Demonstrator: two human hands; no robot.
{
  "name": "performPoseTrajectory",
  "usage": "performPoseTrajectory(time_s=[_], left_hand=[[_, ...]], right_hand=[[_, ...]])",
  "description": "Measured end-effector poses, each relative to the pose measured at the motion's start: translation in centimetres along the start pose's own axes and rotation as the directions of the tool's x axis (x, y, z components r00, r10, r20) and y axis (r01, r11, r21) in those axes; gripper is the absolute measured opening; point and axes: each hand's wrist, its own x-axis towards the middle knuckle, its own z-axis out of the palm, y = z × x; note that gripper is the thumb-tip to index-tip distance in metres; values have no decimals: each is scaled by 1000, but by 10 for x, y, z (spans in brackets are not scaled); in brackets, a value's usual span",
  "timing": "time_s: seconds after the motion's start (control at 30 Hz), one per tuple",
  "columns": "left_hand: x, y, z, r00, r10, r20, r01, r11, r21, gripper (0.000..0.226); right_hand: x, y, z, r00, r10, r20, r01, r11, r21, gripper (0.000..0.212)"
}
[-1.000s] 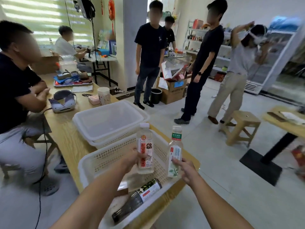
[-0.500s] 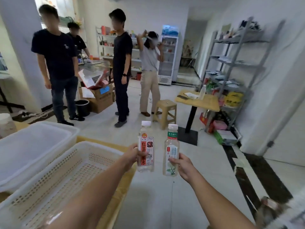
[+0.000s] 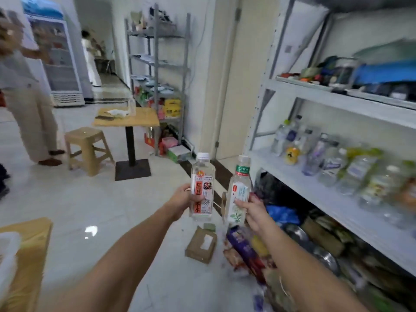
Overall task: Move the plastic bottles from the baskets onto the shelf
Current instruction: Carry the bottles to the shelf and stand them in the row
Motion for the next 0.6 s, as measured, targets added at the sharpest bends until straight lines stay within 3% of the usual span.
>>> performPoseTrajectory(time_s=[0.27,0.5,0.6], left_hand=[[0,-18,195,924,-55,377,35,998,61,38],[-15,-39,346,787,-126,604,95,992,83,38],[-18,-45,396,693,-163,702,101,986,130,39]], right_hand=[[-114,-27,-173,935,-100,-340,124,991,49,36],[-214,-39,-278,775,-141,-616,214,976,45,42],[-247,-40,-310,699,-153,-699,269,961,59,35]])
